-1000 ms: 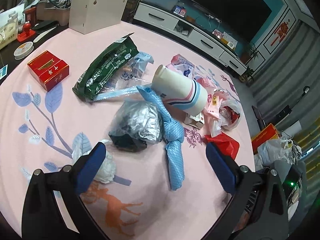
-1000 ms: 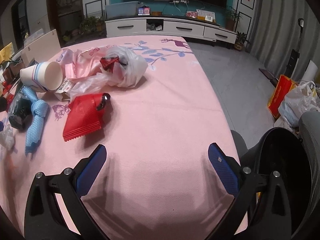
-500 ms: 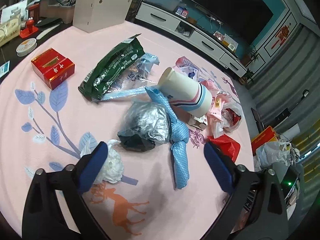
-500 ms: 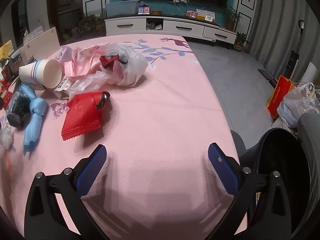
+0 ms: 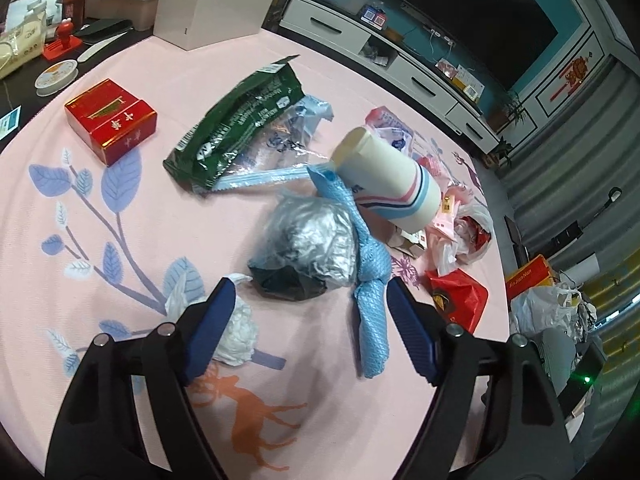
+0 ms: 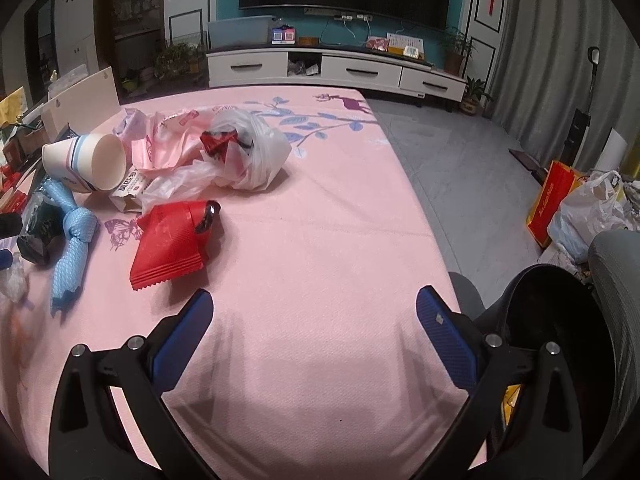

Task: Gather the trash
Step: 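Return both grippers to the table above the foil bundle and red wrapper, then grasp the foil-wrapped bundle with the left gripper while the right gripper grasps the red wrapper, then carry the foil bundle and red wrapper over the black bin and release both, then move both grippers back over the cluttered table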

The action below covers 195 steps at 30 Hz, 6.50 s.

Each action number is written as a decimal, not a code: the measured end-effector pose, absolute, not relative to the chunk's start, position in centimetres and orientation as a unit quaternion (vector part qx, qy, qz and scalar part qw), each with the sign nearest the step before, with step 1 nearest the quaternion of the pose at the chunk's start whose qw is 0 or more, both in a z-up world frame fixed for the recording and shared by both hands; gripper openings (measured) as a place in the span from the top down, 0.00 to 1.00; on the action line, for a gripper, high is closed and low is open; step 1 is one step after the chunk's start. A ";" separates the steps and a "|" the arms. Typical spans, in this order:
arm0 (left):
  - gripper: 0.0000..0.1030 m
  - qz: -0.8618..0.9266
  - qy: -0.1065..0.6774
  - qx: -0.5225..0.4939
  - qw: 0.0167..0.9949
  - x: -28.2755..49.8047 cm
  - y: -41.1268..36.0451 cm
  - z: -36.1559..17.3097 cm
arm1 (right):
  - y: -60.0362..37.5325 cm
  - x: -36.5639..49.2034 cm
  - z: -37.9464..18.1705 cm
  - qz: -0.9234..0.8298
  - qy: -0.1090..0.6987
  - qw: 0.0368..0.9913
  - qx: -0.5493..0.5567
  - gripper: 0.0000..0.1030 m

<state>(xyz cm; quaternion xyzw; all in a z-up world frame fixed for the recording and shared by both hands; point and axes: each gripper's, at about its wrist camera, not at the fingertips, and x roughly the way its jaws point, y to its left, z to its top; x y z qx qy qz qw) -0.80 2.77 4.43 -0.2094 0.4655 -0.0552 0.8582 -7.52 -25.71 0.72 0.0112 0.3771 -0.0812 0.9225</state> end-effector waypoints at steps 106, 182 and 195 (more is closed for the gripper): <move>0.46 -0.419 0.432 -0.101 0.792 -13.3 -30.9 9.8 | -45.8 -22.6 10.2 -0.171 0.257 0.910 0.275 0.65; 0.03 -0.001 0.390 -0.179 0.903 -3.6 1.2 8.0 | -27.3 -13.9 6.9 -0.179 0.136 0.974 0.029 0.03; 0.03 -0.005 0.405 -0.192 0.894 -3.6 1.9 7.3 | -24.5 -12.9 5.3 -0.161 0.153 0.975 -0.018 0.03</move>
